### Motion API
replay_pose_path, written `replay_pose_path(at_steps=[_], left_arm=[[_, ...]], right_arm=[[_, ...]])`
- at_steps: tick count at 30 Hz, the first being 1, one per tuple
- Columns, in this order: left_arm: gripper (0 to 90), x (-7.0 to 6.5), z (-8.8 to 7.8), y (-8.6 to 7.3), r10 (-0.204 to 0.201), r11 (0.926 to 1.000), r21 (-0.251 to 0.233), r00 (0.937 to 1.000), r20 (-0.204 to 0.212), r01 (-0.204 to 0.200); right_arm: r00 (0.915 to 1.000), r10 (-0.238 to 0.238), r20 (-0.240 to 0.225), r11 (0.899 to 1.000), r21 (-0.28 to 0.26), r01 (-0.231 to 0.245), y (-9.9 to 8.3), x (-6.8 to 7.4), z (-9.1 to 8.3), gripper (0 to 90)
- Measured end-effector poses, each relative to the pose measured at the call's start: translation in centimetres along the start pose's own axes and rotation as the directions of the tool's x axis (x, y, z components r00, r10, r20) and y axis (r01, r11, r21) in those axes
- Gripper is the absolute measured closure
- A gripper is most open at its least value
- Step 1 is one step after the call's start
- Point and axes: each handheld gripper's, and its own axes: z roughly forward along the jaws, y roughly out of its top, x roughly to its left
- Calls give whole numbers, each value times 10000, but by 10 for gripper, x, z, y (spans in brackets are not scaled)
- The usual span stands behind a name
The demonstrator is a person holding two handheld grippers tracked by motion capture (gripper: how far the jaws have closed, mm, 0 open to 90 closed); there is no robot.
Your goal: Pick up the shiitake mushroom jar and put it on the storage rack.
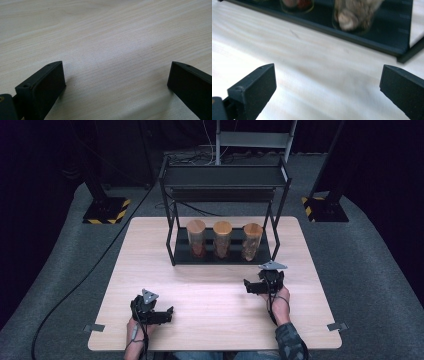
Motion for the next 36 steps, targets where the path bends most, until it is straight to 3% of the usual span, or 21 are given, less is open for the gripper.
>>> replay_pose_path(at_steps=[7,12,18,27,36], left_arm=[[7,0,0,0,-3,10000,-3,10000,-1,3],[7,0,0,0,3,10000,1,10000,0,-3],[7,0,0,0,12,10000,-6,10000,8,-12],[7,0,0,0,71,10000,6,10000,49,-71],[7,0,0,0,86,10000,12,9999,52,-86]], right_arm=[[9991,402,100,9991,140,-403,-36,-7,-19,0],[9995,316,90,9990,323,-319,-57,-11,-29,0],[9997,254,-67,9997,51,-254,-63,-13,-37,0],[9983,-567,115,9983,134,566,-62,-6,-35,0],[9985,-549,30,9984,-116,550,-63,-6,-37,0]])
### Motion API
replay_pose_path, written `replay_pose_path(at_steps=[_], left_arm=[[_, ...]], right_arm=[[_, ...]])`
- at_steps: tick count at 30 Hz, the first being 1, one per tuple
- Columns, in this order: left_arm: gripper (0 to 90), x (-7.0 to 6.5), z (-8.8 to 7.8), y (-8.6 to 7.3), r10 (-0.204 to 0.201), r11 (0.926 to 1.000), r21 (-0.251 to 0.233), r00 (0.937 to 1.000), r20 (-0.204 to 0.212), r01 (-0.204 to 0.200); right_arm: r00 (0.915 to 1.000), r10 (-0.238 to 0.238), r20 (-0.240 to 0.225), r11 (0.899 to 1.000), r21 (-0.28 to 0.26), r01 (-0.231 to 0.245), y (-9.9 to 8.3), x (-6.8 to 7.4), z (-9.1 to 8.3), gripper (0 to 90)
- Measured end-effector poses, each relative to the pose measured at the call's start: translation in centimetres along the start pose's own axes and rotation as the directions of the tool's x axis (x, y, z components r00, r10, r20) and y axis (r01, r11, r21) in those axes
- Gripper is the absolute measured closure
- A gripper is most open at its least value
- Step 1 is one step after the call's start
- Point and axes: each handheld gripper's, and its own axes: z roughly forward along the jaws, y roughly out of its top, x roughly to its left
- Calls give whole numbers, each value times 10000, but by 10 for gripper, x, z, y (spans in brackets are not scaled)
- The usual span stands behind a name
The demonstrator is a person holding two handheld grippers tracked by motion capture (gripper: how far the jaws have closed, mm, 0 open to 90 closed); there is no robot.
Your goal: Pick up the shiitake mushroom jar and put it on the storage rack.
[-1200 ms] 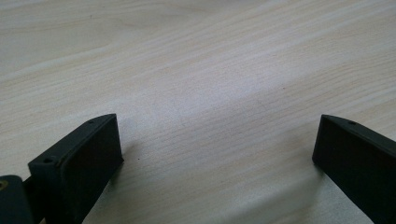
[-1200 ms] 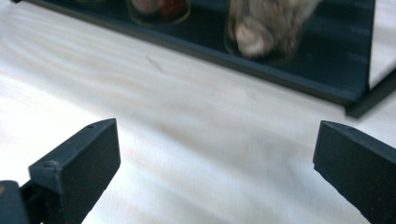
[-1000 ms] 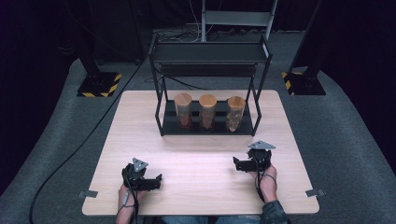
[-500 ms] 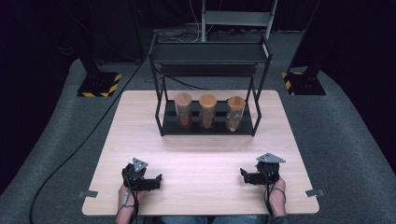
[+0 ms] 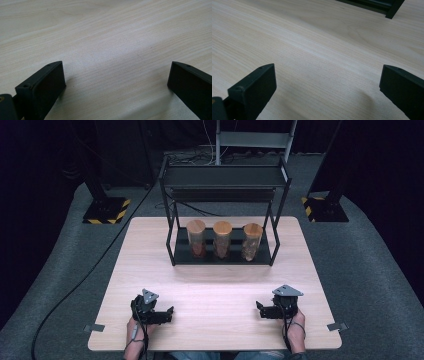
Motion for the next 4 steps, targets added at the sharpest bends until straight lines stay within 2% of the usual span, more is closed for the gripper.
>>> replay_pose_path(at_steps=[4], left_arm=[[7,0,0,0,-4,10000,-2,10000,0,4]], right_arm=[[10000,-38,-13,10000,-61,38,0,0,-1,0]])
